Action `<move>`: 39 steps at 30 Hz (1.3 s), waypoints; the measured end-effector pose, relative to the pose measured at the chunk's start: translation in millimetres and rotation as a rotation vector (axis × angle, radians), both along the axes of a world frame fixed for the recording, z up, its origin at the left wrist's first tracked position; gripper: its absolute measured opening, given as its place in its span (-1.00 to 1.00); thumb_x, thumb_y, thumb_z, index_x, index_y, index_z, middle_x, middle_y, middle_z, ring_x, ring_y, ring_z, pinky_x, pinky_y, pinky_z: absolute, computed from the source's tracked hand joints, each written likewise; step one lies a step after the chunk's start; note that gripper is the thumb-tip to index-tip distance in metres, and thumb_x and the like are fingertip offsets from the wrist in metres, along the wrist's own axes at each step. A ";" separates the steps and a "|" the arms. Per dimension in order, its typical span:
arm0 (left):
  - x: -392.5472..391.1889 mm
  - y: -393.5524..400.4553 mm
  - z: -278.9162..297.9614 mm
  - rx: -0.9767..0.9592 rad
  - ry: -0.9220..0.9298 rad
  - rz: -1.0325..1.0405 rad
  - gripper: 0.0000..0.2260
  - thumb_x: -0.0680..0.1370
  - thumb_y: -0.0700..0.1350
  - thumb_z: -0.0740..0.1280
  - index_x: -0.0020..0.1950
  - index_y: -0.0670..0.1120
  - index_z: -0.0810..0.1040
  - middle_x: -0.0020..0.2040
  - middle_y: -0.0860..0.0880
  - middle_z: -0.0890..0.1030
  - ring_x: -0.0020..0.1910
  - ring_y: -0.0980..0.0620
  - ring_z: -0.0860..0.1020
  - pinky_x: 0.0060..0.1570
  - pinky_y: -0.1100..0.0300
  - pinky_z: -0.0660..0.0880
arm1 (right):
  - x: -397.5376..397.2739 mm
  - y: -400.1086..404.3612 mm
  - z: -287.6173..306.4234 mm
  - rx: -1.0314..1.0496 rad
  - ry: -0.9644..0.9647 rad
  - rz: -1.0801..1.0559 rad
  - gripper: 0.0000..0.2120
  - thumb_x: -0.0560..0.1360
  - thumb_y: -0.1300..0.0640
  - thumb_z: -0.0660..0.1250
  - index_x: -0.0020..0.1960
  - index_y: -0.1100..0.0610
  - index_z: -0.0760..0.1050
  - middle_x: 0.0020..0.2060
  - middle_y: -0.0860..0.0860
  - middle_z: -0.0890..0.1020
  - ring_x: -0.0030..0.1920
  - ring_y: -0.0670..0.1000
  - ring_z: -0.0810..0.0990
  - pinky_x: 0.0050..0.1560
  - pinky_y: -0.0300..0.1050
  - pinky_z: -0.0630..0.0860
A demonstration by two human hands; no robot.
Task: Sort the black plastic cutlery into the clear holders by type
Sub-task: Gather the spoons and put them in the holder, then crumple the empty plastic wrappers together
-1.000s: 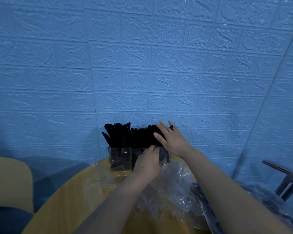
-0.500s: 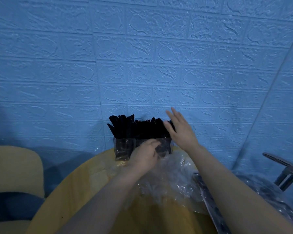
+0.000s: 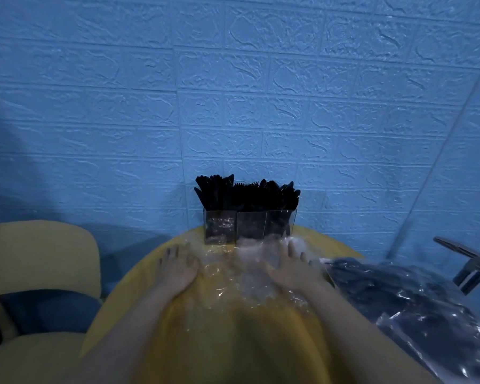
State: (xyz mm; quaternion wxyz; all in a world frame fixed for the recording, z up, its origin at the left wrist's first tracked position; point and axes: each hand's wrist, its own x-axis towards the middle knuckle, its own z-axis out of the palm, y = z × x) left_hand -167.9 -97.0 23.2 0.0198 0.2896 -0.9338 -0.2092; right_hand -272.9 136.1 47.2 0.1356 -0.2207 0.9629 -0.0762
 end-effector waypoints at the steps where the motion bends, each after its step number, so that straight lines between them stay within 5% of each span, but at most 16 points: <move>1: 1.4 3.6 -2.5 -0.015 0.003 -0.007 -0.52 0.65 0.05 0.00 0.55 -0.04 0.06 0.56 -0.12 0.05 0.53 -0.11 0.00 0.47 0.00 -0.02 | 6.4 -1.5 -3.3 0.011 -0.019 0.018 -0.18 0.49 -0.43 -0.12 0.55 0.01 -0.27 0.53 0.09 -0.22 0.52 0.27 -0.13 0.46 0.26 -0.16; 12: 35.5 42.5 -7.5 0.111 0.242 -0.120 -0.61 0.68 -0.09 -0.06 0.49 -0.10 0.26 0.48 -0.07 0.31 0.47 0.00 0.20 0.42 0.18 0.08 | 57.0 0.8 -19.5 0.029 0.030 0.153 -0.28 0.54 -0.35 -0.07 0.56 -0.04 -0.22 0.54 0.06 -0.20 0.52 0.22 -0.24 0.47 0.19 -0.26; 17: 62.1 63.5 4.0 0.393 0.309 -0.104 -0.45 0.60 0.25 -0.10 0.34 -0.02 0.45 0.29 -0.08 0.50 0.27 -0.05 0.44 0.33 0.02 0.33 | 85.9 3.1 -19.7 0.015 0.035 0.228 -0.29 0.54 -0.32 -0.05 0.56 -0.06 -0.19 0.54 0.02 -0.22 0.51 0.18 -0.29 0.49 0.18 -0.26; 21: 76.3 83.8 14.5 0.494 0.336 -0.146 -0.33 0.48 0.40 0.08 0.32 -0.09 0.43 0.29 -0.07 0.50 0.28 -0.03 0.45 0.29 0.13 0.33 | 111.7 3.9 -22.3 0.024 0.053 0.276 -0.32 0.56 -0.29 -0.04 0.56 -0.03 -0.17 0.54 0.04 -0.19 0.51 0.17 -0.31 0.49 0.16 -0.27; 25: 89.9 102.0 12.1 0.509 0.335 -0.124 -0.37 0.53 0.17 0.27 0.50 -0.11 0.22 0.49 -0.03 0.27 0.46 0.02 0.24 0.40 0.19 0.15 | 136.6 9.9 -27.2 0.019 0.056 0.334 -0.25 0.52 -0.35 -0.30 0.57 0.08 -0.15 0.54 0.10 -0.19 0.50 0.19 -0.32 0.45 0.12 -0.31; 29: 108.9 116.1 12.1 0.513 0.371 -0.114 -0.29 0.39 0.30 0.38 0.37 -0.12 0.41 0.32 0.00 0.47 0.35 0.00 0.41 0.32 0.19 0.31 | 165.3 20.4 -24.5 -0.124 0.030 0.325 0.00 0.21 -0.26 -0.46 0.56 0.11 -0.05 0.55 0.07 -0.11 0.53 0.15 -0.21 0.47 -0.03 -0.27; 35: 127.7 132.9 5.7 0.379 0.339 -0.111 -0.42 0.50 0.12 0.37 0.41 -0.15 0.36 0.36 -0.12 0.41 0.39 -0.08 0.33 0.32 0.19 0.25 | 192.6 31.7 -13.9 -0.398 -0.081 0.361 -0.31 0.39 -0.10 -0.06 0.32 0.31 0.41 0.31 0.22 0.46 0.39 0.11 0.32 0.50 -0.07 0.01; 37: 133.6 138.8 5.1 0.391 0.363 -0.099 -0.44 0.50 0.12 0.36 0.39 -0.16 0.39 0.35 -0.12 0.42 0.37 -0.06 0.35 0.27 0.24 0.24 | 191.2 36.7 -15.2 -0.462 -0.084 0.331 -0.59 0.48 0.11 0.15 0.23 0.28 0.49 0.27 0.19 0.48 0.37 0.11 0.33 0.46 -0.09 0.12; 39: 136.8 141.2 3.9 0.373 0.366 -0.096 -0.49 0.52 0.12 0.34 0.34 -0.17 0.43 0.31 -0.10 0.45 0.33 -0.05 0.37 0.17 0.28 0.24 | 185.6 41.7 -16.4 -0.472 -0.009 0.344 -0.68 0.53 0.20 0.19 0.25 0.20 0.50 0.39 0.12 0.38 0.47 0.07 0.20 0.48 -0.08 0.06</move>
